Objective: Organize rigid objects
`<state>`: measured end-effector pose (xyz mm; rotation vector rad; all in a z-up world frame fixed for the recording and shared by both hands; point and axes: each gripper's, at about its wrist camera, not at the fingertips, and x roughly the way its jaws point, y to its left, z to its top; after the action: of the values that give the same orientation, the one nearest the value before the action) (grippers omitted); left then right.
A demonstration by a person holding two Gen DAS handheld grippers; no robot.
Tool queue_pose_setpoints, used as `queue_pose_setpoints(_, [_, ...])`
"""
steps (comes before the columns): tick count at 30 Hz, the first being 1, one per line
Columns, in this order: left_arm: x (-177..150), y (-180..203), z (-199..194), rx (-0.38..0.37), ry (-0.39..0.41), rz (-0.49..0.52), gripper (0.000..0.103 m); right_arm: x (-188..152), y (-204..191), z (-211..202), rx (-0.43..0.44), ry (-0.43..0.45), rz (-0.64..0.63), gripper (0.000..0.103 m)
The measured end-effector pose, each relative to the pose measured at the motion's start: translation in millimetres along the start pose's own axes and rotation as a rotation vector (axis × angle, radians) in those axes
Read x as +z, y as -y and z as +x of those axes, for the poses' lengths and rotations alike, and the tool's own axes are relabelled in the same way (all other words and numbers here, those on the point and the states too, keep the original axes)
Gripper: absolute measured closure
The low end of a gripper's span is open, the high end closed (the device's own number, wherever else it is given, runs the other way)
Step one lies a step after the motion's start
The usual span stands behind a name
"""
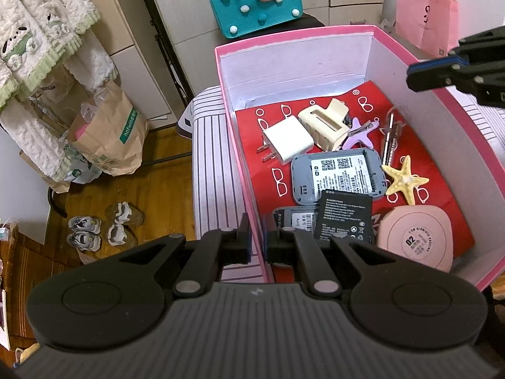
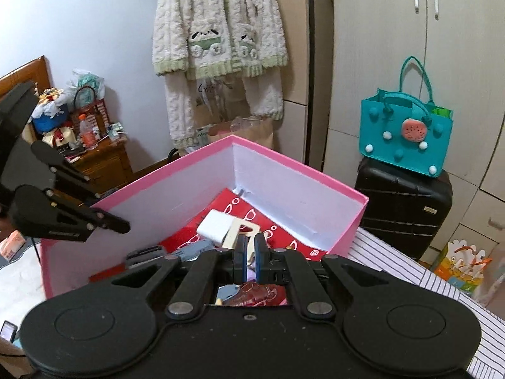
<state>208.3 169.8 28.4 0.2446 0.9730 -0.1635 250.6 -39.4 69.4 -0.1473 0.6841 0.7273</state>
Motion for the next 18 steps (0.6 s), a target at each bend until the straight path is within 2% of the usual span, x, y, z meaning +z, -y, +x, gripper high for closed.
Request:
queue_pose_setpoints(8, [0.5,0.1,0.7,0.0,-0.002,-0.001,0.097,1.0,17.5,-18.3,-0.017,0.055,0.052,0.093])
queue_pose_setpoints(14, [2.1,-0.1,1.5,0.0,-0.015,-0.012,0.097,-8.2,37.7,-42.5,-0.082,0.069,0.118,0.092])
queue_pose_setpoints(18, [4.6,-1.2,-1.9,0.003,-0.013,-0.026,0.097,-18.6,55.6,-60.0,-0.12,0.061,0.169,0.075])
